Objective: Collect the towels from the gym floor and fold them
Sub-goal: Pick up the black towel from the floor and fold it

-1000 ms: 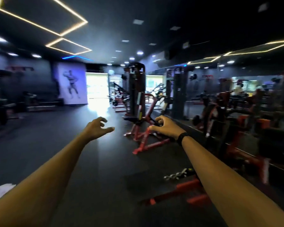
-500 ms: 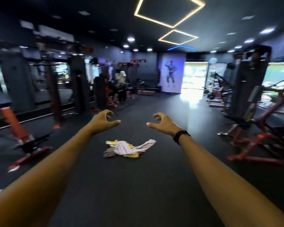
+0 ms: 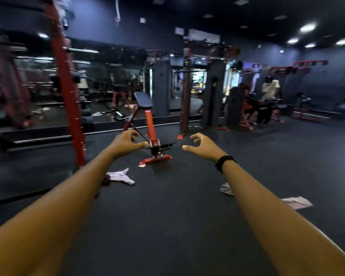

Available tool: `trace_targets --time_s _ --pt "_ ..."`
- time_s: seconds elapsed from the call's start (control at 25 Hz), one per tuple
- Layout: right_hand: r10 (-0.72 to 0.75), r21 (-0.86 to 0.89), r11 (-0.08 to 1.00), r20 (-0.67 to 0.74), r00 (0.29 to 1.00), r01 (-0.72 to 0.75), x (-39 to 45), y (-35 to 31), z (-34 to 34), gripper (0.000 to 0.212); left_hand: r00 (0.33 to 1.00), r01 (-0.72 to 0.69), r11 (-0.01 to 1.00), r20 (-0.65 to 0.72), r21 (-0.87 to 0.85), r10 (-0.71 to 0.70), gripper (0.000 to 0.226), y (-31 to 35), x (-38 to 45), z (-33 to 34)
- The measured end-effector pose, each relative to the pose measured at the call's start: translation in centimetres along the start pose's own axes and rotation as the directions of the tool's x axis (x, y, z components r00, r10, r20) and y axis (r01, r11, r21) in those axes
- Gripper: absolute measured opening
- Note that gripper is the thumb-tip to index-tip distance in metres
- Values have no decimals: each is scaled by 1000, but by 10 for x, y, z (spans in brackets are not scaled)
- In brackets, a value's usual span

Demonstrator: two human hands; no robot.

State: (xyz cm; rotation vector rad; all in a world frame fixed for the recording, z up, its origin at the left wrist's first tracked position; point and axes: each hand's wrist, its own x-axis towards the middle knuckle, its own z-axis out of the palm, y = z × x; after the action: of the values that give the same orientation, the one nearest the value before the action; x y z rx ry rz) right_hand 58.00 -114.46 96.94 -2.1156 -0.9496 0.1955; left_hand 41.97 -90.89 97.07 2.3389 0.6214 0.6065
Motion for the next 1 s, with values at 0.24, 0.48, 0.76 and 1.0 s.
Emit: trace_targets --time_s 0.24,0.48,0.76,1.0 --pt "-146 16 989 155 977 146 127 -17 36 67 969 187 982 -167 29 -180 56 -48 49 -36" --pt "-211 48 978 256 944 205 219 -23 84 71 939 283 958 -214 39 -269 60 -90 91 -46" --pt "-241 31 969 320 916 244 342 -27 156 67 907 362 931 -247 41 -341 58 -176 175 -51" --pt "-222 35 974 334 916 224 477 -51 223 67 905 366 930 -225 -27 -363 62 -265 303 -78"
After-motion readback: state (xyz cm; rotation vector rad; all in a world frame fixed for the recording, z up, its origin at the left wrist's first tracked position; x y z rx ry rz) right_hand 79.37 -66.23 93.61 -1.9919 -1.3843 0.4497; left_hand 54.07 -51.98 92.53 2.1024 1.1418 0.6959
